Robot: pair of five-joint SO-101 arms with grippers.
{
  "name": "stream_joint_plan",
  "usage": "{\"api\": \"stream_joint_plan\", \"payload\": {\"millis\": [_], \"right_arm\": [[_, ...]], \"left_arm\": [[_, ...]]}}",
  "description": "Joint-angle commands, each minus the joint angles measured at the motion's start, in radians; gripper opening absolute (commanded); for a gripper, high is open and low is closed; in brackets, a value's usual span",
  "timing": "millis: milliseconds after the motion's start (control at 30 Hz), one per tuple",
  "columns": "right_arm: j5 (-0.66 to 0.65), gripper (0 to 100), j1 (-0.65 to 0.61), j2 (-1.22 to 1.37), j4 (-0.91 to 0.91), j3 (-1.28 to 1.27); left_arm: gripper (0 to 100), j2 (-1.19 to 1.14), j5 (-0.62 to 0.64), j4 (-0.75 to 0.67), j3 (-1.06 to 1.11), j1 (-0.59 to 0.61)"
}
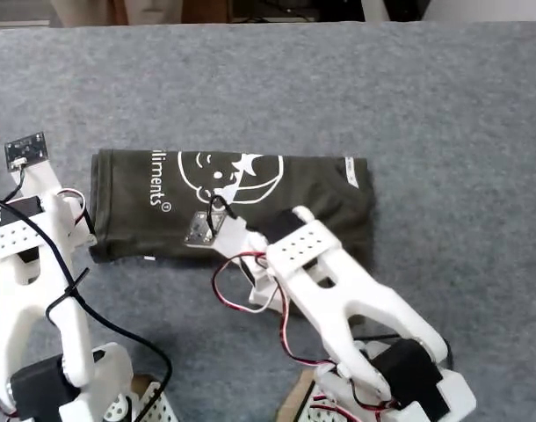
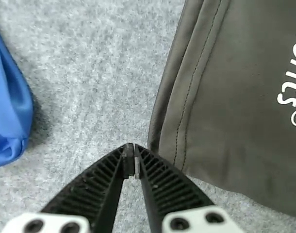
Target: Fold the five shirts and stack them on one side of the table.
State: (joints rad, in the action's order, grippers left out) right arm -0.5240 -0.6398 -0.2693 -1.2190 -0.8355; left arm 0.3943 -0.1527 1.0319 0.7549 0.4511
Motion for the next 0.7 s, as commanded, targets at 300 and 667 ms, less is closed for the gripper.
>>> {"api": "stream_joint_plan", "payload": {"millis": [300,667], "right_arm": [[-0.035,0.5,-0.012,0.113,0.071,0.027],[-0.169,12.5,0.051,-0.173,-0.189,0.045]], "left_arm": [[2,0.028,-0.009,-0.012,0.048,0.006],[2,0.036,-0.009,-0.006,0.051,0.011]]}}
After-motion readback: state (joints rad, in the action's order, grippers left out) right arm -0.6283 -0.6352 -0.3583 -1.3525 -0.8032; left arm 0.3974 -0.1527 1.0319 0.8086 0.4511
